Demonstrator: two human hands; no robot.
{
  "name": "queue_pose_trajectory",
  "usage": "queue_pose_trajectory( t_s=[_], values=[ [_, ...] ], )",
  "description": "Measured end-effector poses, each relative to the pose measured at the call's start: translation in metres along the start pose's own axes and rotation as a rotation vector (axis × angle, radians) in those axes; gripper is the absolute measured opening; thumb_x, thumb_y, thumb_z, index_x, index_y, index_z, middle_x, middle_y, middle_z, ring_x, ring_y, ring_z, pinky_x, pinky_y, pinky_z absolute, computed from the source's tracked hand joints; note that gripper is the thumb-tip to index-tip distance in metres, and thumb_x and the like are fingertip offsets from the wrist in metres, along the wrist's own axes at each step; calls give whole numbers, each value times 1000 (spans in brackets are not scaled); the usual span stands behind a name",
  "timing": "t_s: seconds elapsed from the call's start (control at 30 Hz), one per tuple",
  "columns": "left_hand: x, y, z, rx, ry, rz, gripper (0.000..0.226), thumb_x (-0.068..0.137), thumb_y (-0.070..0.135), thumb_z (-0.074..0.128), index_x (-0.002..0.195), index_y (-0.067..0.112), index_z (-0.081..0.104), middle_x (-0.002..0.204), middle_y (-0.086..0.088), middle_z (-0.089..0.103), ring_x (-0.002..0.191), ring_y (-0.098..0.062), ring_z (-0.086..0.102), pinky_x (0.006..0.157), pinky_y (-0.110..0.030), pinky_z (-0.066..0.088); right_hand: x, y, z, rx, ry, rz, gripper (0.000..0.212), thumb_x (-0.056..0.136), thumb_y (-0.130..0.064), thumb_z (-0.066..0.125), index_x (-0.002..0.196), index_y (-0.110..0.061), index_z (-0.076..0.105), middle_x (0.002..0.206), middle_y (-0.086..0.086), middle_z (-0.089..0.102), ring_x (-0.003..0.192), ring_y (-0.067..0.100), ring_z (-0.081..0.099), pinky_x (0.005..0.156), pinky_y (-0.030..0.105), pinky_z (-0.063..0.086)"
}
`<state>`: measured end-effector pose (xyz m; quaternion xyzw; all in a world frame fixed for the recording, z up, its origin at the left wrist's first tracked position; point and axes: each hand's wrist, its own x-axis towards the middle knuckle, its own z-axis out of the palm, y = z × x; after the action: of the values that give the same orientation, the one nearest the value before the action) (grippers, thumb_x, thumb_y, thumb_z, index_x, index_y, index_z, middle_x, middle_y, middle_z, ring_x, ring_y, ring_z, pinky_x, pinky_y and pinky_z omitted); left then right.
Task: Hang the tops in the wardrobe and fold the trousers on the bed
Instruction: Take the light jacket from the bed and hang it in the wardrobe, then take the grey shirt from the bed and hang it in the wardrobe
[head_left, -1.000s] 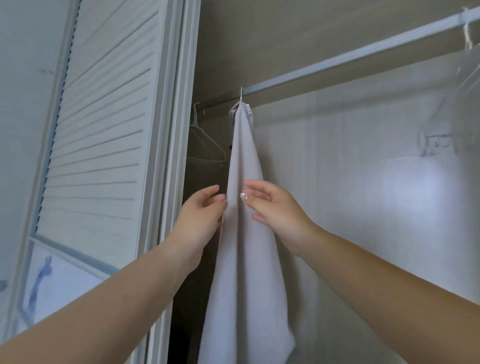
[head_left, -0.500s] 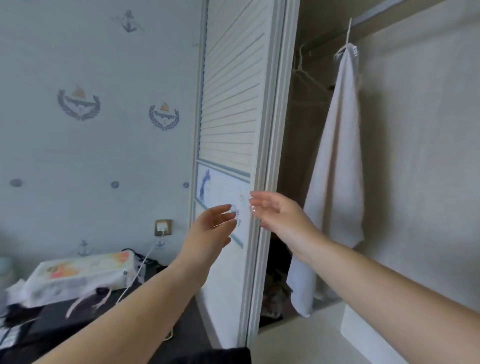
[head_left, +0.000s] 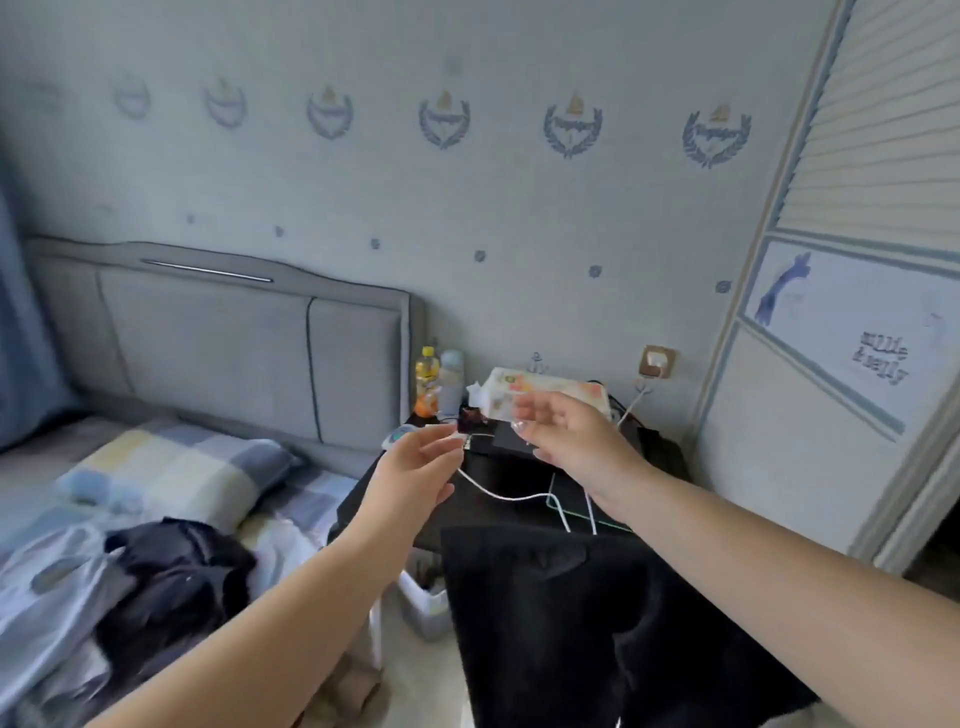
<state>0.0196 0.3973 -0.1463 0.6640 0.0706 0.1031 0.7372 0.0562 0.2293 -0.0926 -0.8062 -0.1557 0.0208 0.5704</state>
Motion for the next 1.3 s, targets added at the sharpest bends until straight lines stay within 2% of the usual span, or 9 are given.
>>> queue_pose_trajectory(
  t_s=[0.07,0.17,0.27,0.37,0.47,0.53,0.8,1.0,1.3],
  values=[
    [-15,-8,-62,-6,111,-23,19,92,12,61,106,25,63,106,6,69,101,-12,64,87,-31,50,5,-8,61,29,-104,-8,18,90,-12,62,102,-26,61,110,-3,64,95,3,59,80,15,45],
    [-46,-16,-151,-13,235,-51,21,93,8,59,111,18,61,106,2,68,93,-13,62,81,-28,48,4,-21,150,67,-238,-24,20,90,-10,62,109,-17,61,107,-1,64,91,0,59,72,8,45],
    [-85,-24,-253,5,395,-76,17,92,8,59,105,19,63,103,0,69,88,-14,63,77,-26,49,-5,-36,258,87,-419,-32,20,90,-6,61,109,-13,60,103,0,63,84,-3,57,64,4,43],
    [-126,-33,-341,16,536,-126,15,92,10,61,100,24,63,101,2,68,90,-14,62,75,-26,48,-21,-49,354,85,-578,-34,22,91,-9,61,112,-12,60,105,-1,63,87,-2,58,63,4,43],
    [-166,-44,-411,-2,658,-166,17,92,9,61,103,22,62,106,-1,67,90,-17,61,72,-25,47,-36,-56,434,91,-703,-18,23,92,-11,60,115,-12,58,106,-3,62,90,-2,57,64,4,45],
    [-193,-53,-453,-9,752,-200,17,92,10,61,105,21,61,108,-1,67,92,-16,61,77,-27,48,-47,-58,486,84,-798,0,21,92,-13,60,113,-15,58,107,-4,63,92,-3,57,68,7,46],
    [-276,-96,-557,-93,1059,-336,19,94,14,58,111,20,59,112,1,64,106,-15,60,96,-38,48,-86,-54,639,45,-1083,83,24,90,-11,62,114,-11,59,102,-1,64,86,0,58,59,4,44],
    [-296,-120,-626,-128,1260,-404,20,93,13,58,112,20,59,116,-1,64,107,-16,59,79,-29,47,-85,-52,746,26,-1260,102,21,92,-13,60,112,-16,60,109,3,65,94,10,59,72,20,45],
    [-296,-130,-720,-213,1467,-424,17,93,8,57,105,20,59,113,-1,64,108,-17,57,92,-37,44,-66,-58,897,45,-1351,171,17,92,-16,61,109,-19,62,100,-6,65,90,5,58,77,24,45]
  ],
)
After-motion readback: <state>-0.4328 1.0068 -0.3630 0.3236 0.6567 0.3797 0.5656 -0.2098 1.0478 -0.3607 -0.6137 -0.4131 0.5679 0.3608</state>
